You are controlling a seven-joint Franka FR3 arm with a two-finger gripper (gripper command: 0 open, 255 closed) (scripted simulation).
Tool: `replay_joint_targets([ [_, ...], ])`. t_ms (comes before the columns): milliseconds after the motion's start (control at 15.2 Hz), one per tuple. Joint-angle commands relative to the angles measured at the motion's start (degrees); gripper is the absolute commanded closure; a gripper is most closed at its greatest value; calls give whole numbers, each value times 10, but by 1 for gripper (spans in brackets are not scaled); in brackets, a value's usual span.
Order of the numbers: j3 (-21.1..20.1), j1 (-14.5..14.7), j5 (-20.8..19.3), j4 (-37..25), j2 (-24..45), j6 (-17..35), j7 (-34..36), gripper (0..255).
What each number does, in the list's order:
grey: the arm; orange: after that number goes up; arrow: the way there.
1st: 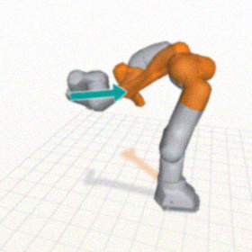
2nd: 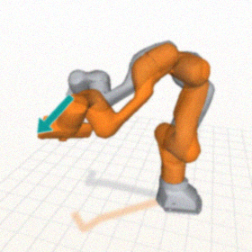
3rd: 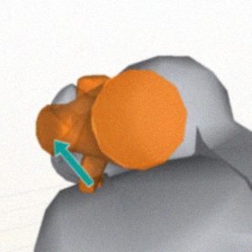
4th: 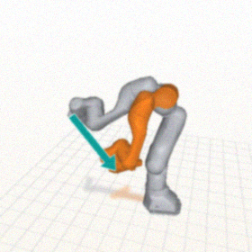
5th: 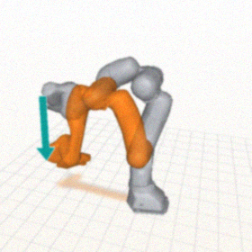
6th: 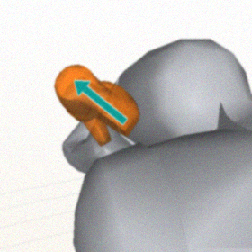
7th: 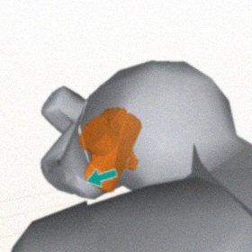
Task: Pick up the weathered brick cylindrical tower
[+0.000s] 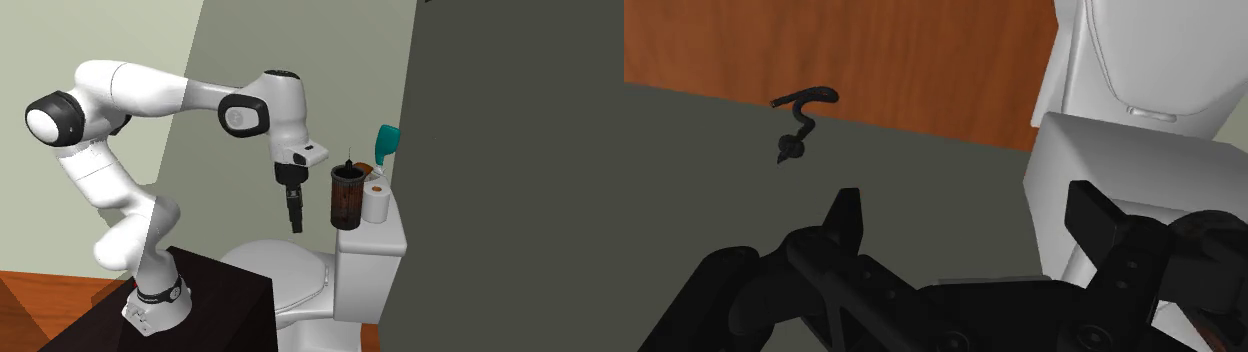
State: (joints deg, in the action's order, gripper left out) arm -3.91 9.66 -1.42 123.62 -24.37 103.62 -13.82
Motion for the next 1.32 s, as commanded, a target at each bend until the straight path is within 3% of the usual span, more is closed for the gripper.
replay_joint_targets([
  [0, -6, 14, 7, -34, 36, 5, -25, 0],
  [1254, -94, 125, 46, -344, 275, -41, -230, 0],
])
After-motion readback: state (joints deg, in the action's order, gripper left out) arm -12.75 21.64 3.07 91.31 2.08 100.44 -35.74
